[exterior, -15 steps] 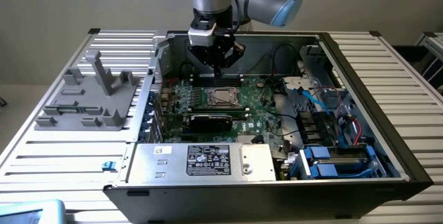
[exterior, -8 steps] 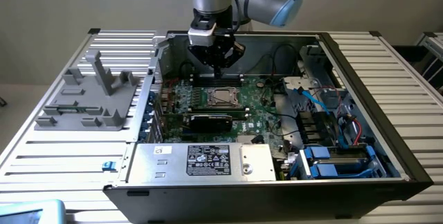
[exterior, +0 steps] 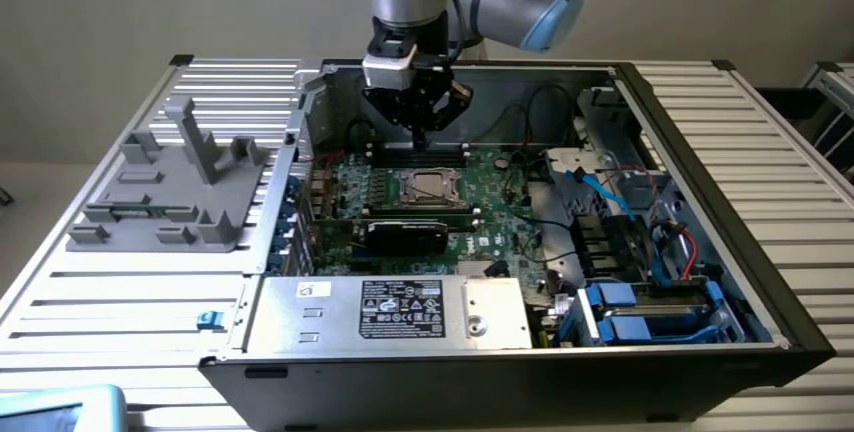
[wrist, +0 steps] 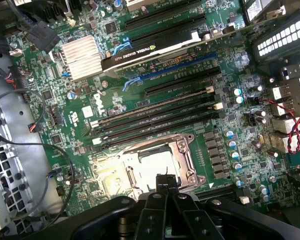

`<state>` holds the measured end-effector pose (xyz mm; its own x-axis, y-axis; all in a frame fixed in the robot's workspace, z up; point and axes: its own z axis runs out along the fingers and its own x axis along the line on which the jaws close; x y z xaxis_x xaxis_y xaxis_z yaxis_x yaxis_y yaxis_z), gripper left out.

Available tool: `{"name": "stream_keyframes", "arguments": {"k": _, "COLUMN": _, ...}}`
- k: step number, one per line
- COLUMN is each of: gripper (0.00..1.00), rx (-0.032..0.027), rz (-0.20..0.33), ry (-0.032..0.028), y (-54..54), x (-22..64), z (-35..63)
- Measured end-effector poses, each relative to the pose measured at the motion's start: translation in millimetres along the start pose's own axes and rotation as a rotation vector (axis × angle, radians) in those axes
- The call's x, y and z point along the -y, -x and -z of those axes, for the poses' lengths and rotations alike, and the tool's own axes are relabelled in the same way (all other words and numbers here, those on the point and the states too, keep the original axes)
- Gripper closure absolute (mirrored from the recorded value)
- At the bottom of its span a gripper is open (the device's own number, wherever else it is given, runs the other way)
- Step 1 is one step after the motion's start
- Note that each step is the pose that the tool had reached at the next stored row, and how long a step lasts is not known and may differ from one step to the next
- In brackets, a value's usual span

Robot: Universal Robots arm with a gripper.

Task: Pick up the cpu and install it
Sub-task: 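Install the second cpu locking lever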

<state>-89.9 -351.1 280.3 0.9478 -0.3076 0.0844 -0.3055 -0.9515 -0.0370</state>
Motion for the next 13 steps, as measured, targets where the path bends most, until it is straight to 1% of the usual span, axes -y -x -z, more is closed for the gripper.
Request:
{"name": "stream_keyframes", "arguments": {"k": 3, "gripper": 0.89, "rx": 0.0012, "rz": 0.000, "ry": -0.0039, "y": -1.1, "x": -3.6, "z": 0.0}}
{"name": "stream_keyframes", "arguments": {"k": 7, "gripper": 0.89, "rx": 0.0022, "rz": 0.001, "ry": -0.0069, "y": -0.6, "x": -8.7, "z": 0.3}}
{"name": "stream_keyframes", "arguments": {"k": 10, "gripper": 0.89, "rx": 0.0033, "rz": 0.015, "ry": -0.0095, "y": 1.3, "x": -10.1, "z": 0.5}}
{"name": "stream_keyframes", "arguments": {"k": 11, "gripper": 0.89, "rx": 0.0042, "rz": 0.023, "ry": -0.0109, "y": 1.6, "x": -10.2, "z": 0.5}}
{"name": "stream_keyframes", "arguments": {"k": 13, "gripper": 0.89, "rx": 0.0079, "rz": 0.043, "ry": -0.0134, "y": 1.8, "x": -10.2, "z": 0.5}}
